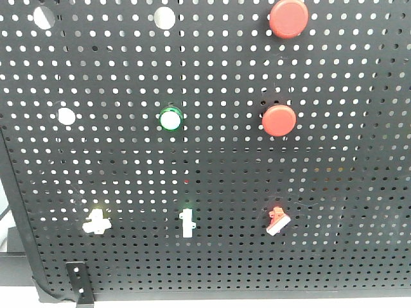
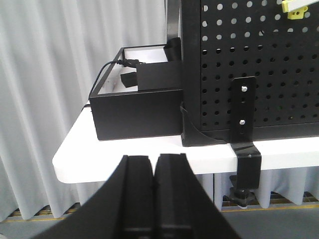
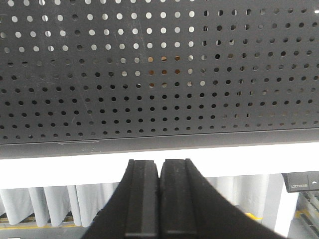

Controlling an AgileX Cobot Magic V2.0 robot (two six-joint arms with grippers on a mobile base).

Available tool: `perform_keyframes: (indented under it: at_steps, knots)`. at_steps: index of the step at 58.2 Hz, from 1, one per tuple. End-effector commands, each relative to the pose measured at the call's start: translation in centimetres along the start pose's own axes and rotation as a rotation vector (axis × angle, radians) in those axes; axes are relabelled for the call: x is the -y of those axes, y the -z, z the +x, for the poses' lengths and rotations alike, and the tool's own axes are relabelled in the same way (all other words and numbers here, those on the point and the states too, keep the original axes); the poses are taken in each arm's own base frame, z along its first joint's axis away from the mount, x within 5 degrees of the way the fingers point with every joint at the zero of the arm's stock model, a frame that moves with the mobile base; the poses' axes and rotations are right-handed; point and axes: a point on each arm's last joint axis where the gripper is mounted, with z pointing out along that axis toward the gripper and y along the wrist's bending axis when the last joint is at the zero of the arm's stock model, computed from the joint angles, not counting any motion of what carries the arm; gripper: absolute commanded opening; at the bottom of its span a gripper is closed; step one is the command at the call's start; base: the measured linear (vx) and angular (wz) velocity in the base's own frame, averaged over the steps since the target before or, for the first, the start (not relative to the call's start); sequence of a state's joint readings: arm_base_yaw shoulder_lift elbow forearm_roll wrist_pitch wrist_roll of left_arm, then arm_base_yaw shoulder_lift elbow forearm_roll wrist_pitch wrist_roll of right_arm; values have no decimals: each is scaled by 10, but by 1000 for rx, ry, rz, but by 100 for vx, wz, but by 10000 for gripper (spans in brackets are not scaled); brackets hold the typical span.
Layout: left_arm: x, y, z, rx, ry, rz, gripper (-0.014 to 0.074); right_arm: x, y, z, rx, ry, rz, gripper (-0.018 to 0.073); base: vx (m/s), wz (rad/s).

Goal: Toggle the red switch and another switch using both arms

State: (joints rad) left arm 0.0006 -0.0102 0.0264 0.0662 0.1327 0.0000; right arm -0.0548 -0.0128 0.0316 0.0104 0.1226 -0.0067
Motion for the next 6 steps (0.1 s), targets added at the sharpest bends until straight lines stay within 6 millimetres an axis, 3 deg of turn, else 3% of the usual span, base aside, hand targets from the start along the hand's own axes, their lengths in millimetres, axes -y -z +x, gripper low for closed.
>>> perform_keyframes:
  at_steps: [1,6]
  knots:
    - [1,1,-2,77,15,4,2,0,1,-6,88,15,8,-6,0,0]
    - [1,1,-2,77,15,4,2,0,1,-6,88,15,8,-6,0,0]
